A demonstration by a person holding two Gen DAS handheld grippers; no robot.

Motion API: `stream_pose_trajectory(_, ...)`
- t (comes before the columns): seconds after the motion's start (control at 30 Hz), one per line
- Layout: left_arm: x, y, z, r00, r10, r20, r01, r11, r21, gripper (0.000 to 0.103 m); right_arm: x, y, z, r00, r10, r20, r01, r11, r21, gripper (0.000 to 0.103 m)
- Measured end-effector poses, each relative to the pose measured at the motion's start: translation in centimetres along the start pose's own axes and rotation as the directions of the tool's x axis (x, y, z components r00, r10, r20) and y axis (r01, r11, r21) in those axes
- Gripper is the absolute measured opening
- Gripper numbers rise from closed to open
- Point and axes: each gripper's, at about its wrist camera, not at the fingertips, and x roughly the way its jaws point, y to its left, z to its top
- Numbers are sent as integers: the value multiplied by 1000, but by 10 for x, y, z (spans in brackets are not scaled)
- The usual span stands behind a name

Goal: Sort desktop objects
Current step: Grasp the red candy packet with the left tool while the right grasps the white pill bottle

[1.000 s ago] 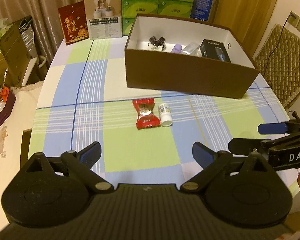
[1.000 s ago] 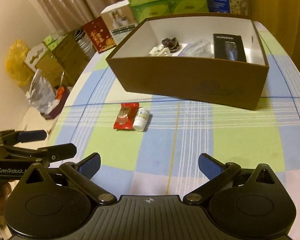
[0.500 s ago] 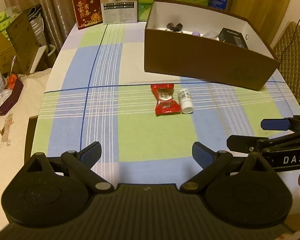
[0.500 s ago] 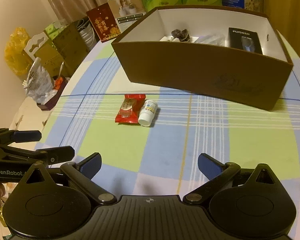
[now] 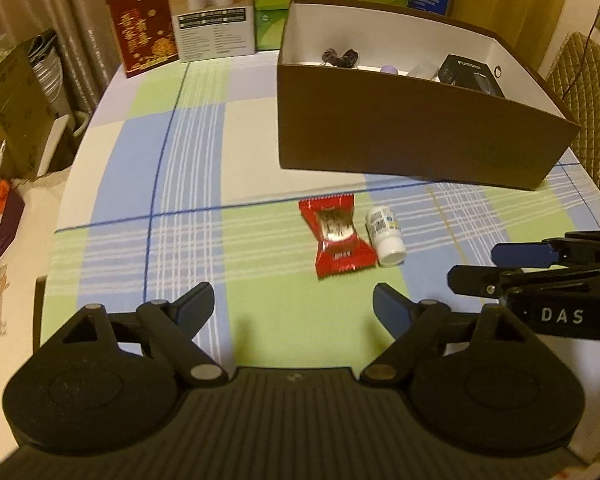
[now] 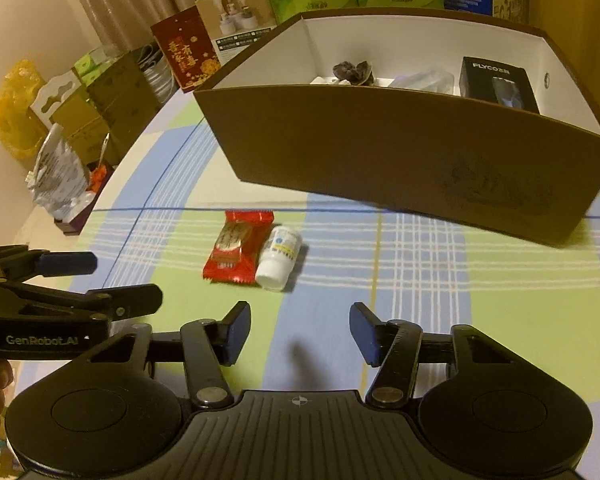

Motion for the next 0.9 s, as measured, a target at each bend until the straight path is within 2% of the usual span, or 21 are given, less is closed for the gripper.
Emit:
stream_pose_trajectory(0.17, 16, 3, 14, 999, -33, 12, 33, 999, 16, 81, 14, 5, 8, 1000, -6, 16, 6, 1000, -11, 50)
stream_pose_trajectory(0.23, 21, 3, 21, 999, -49, 15, 49, 999, 17, 76, 19, 5, 11, 1000, -23, 16, 23, 1000, -10, 49)
stream_pose_trajectory(0.5, 50, -6, 41, 994, -109, -3, 109, 993, 44, 68, 28, -16, 15, 998, -65, 1, 65, 996, 58, 49)
stream_pose_trajectory(0.8, 83, -11, 46, 990, -123, -67, 127, 990, 57, 45, 30, -26, 17, 997, -75, 4, 74, 991, 109, 49)
stream_pose_trajectory(0.87, 88, -11, 47, 988, -133, -78, 137, 989, 60, 38, 32, -23, 19, 998, -66, 8, 65, 992, 107, 49)
stream_pose_trajectory(0.9, 90, -11, 48, 987, -134, -85, 139, 989, 59, 28, 32, -22, 20, 998, -62, 10, 60, 993, 105, 49)
